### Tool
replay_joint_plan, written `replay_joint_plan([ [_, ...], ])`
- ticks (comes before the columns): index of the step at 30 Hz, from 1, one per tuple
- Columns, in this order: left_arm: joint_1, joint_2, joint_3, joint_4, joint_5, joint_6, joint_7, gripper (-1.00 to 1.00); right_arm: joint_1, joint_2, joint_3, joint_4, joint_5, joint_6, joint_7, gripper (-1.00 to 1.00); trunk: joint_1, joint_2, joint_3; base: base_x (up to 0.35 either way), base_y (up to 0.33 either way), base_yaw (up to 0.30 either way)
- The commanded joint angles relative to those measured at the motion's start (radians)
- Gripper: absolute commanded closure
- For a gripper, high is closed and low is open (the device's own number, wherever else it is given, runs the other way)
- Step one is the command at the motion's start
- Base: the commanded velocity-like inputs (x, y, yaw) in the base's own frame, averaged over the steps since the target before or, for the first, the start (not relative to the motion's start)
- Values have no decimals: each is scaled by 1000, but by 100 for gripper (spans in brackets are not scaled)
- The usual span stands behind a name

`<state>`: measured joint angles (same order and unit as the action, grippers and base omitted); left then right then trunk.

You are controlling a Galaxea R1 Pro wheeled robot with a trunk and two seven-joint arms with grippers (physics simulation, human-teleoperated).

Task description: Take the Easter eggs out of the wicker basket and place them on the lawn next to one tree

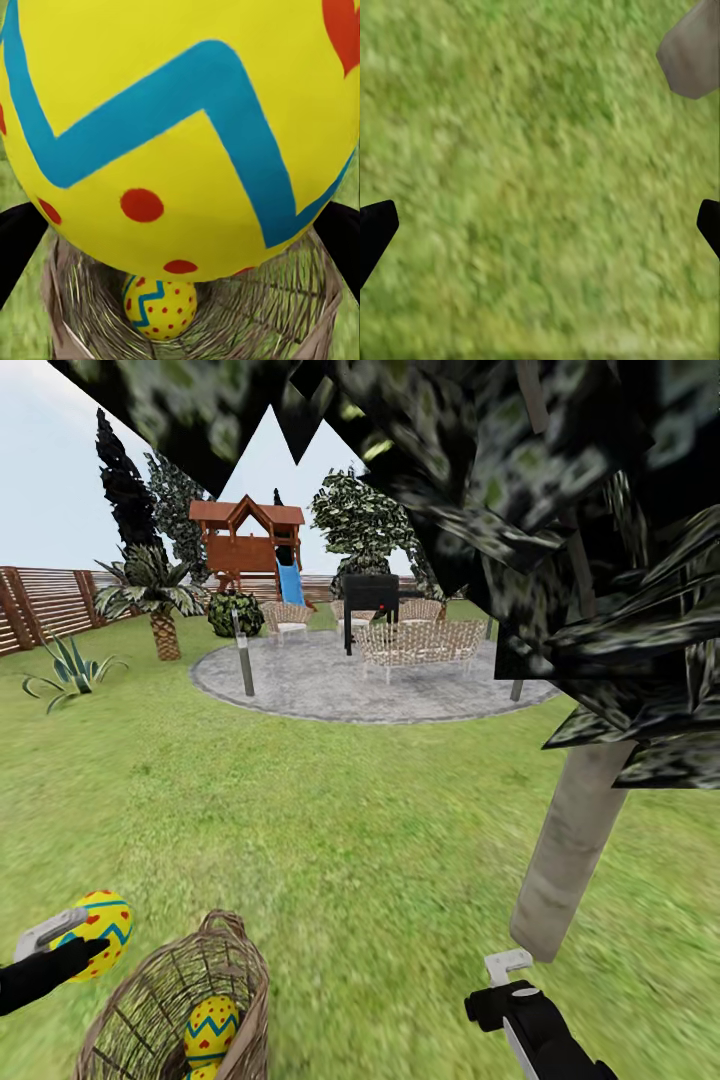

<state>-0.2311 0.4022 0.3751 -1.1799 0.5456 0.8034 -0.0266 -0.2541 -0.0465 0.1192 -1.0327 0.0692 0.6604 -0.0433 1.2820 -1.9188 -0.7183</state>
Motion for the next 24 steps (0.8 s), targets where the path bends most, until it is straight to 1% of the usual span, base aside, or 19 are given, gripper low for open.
replay_joint_plan([
  [1, -1, 27, 27, -6, 4, -12, -6, 100, -1, -1, 4, -1, 6, 6, -2, -100, -4, 7, 2, 0, 0, 0],
  [2, -1, 36, 35, -21, 6, -16, -5, 100, -1, -1, 4, -1, 6, 6, -2, -100, -8, 14, 5, 0, 0, 0],
  [3, -1, 40, 43, -52, 7, -20, -4, 100, -1, -1, 4, -1, 7, 6, -2, -100, -12, 21, 8, 0, 0, 0],
  [4, -1, 41, 56, -62, 8, -21, -5, 100, -1, -1, 4, -1, 8, 5, -3, -100, -16, 28, 12, 0, 0, 0],
  [5, -1, 41, 84, -64, 7, -27, -5, 100, -1, -1, 4, -1, 10, 5, -3, -100, -19, 35, 15, 0, 0, 0],
  [6, -1, 40, 99, -66, 6, -48, -5, 100, -1, 0, 4, -1, 11, 5, -3, -100, -23, 42, 18, 0, 0, 0],
  [7, -1, 38, 102, -69, 5, -64, -6, 100, -1, 0, 4, -1, 12, 5, -3, -100, -27, 49, 21, 0, 0, 0],
  [9, -1, 33, 101, -68, 2, -78, -4, 100, -1, 0, 4, -1, 11, 5, -3, -100, -35, 63, 27, 0, 0, 0],
  [14, -1, 32, 91, -69, 1, -82, -5, 100, -1, 0, 5, -1, 11, 5, -3, -100, -54, 98, 43, 0, 0, 0],
  [19, -1, 32, 87, -67, 0, -82, -6, 100, -1, 12, 5, -1, 13, 5, -3, -100, -54, 98, 43, -17, 9, 0],
  [21, -1, 32, 60, -66, 1, -82, -6, 100, -1, 12, 5, -1, 14, 5, -3, -100, -54, 98, 43, -181, 189, 0],
  [24, -1, 32, 46, -66, 1, -82, -6, 100, -1, 13, 5, -1, 14, 5, -4, -100, -54, 98, 43, -193, 273, 0],
])
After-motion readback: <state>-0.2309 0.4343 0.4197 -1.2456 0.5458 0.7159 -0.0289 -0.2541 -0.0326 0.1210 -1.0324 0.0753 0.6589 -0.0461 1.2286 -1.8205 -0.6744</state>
